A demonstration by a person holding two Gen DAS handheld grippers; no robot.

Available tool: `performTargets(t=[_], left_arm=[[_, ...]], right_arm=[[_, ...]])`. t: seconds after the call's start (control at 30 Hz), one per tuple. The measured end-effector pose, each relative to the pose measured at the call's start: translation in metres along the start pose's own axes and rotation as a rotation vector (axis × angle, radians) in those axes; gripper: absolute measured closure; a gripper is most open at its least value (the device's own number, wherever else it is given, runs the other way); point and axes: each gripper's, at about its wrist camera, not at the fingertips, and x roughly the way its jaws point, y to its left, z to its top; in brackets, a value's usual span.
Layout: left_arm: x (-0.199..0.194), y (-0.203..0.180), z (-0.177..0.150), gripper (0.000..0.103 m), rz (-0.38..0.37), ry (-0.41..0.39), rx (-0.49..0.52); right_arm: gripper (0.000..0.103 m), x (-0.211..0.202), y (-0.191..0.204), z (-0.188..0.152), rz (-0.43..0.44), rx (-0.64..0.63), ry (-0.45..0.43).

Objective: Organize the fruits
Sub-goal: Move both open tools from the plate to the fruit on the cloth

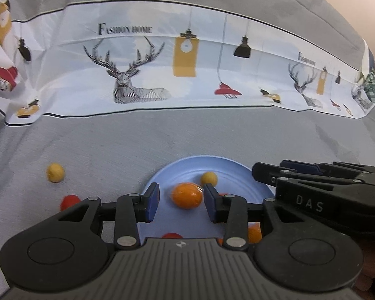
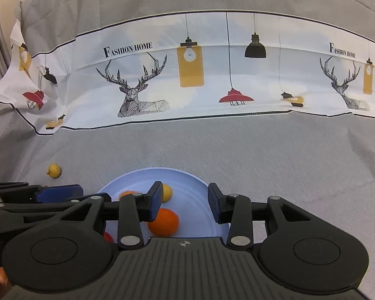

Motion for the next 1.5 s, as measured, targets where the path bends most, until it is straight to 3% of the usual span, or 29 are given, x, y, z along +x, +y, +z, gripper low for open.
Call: performTargets(t=[0.4,0.67,0.73,0.8,0.87,0.93,1.03,1.2,1.43,1.5], left_arm=[[-0.006,0.024,0.004,0.060,0.097,-0.036,-0.034],[-0.008,0.049,0.006,0.060,0.081,-0.002,-0.072],[-0.009,0.054,0.006,0.064,0.083,0.000,-0.079],[-0.011,0.061,0.006,0.075,0.095,-0.009,-0.093],[-0.014,0.072,0.008,0.091,0.101,-0.019,-0.120],[-0.017,0.084,0.010,0.097,0.117,-0.030,-0.149],[-0.017,0.115,0.014,0.097,0.144,-0.031,-0.248],[-0.019,0.168,0.016,0.097,0.139,-0.020,-0.439],[-0.013,0.191,0.019,0.097,0.140,-0.015,-0.504],[-0.009,0.194,0.020,0.095,0.134,-0.005,-0.503]], right_arm=[[0.062,0.002,0.030,0.008,0.032,0.010,-0.045],[0.069,0.007,0.050,0.012,0.067,0.026,-0.066],[0.074,0.007,0.056,0.013,0.071,0.031,-0.076],[0.081,0.007,0.060,0.014,0.079,0.041,-0.087],[0.088,0.007,0.064,0.015,0.087,0.053,-0.098],[0.092,0.008,0.067,0.016,0.096,0.062,-0.106],[0.092,0.011,0.073,0.017,0.114,0.077,-0.104],[0.089,0.024,0.094,0.014,0.223,0.060,-0.042],[0.089,0.048,0.140,0.004,0.313,-0.027,0.041],[0.085,0.056,0.150,0.002,0.323,-0.048,0.065]])
